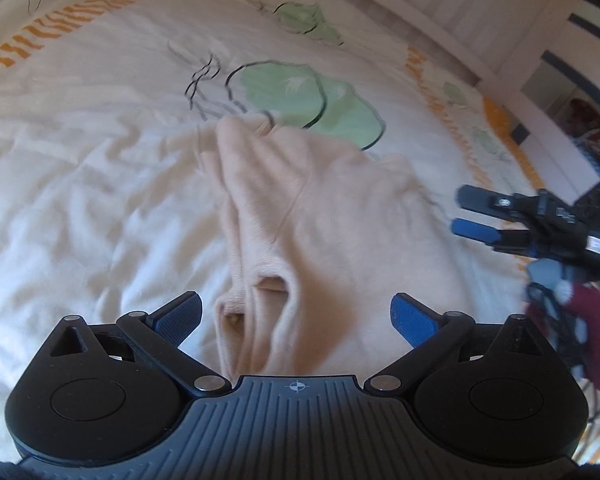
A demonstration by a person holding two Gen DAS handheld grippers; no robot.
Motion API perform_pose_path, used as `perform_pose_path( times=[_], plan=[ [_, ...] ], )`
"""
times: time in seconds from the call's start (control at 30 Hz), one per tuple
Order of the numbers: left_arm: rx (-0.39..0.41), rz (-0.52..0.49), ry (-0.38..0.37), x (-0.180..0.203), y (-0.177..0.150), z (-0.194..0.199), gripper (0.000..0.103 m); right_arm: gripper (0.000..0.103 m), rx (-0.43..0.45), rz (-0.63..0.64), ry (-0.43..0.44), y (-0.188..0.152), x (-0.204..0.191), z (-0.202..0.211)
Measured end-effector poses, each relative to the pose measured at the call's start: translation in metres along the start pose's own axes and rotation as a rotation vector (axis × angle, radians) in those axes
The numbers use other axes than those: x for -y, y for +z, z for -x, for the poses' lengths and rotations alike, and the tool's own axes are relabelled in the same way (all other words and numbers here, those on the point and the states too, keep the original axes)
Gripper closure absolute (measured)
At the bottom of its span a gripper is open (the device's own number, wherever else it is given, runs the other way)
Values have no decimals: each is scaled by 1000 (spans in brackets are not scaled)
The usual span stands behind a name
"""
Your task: Fold small clothes
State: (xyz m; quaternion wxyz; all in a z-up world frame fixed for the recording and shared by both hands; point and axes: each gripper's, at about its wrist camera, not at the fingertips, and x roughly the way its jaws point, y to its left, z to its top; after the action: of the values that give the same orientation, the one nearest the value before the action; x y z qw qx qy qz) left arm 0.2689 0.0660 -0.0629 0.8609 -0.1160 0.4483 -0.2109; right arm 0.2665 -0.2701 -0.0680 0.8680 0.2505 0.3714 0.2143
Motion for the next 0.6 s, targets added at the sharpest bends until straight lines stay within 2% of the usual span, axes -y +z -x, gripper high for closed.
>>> perform_pose_path(
  times=[0.1, 0.2, 0.43, 0.53, 0.6],
  plan=[
    [-36, 48, -10, -9, -1, -18, 1, 0, -29, -14, 34, -2, 7, -10],
    [-37, 27, -27, -7, 4, -27, 1, 0, -57, -47, 87, -3, 14, -27],
    [-48, 77, -132, -13, 22, -46, 1, 0, -56, -112, 205, 8, 20, -62],
    [-51, 57, -168, -10, 22, -49, 1, 0, -72, -122, 238, 11, 20, -71],
    [-49, 40, -173, -7, 19, -48, 2, 0, -82, -129, 230, 11, 18, -72]
  ],
)
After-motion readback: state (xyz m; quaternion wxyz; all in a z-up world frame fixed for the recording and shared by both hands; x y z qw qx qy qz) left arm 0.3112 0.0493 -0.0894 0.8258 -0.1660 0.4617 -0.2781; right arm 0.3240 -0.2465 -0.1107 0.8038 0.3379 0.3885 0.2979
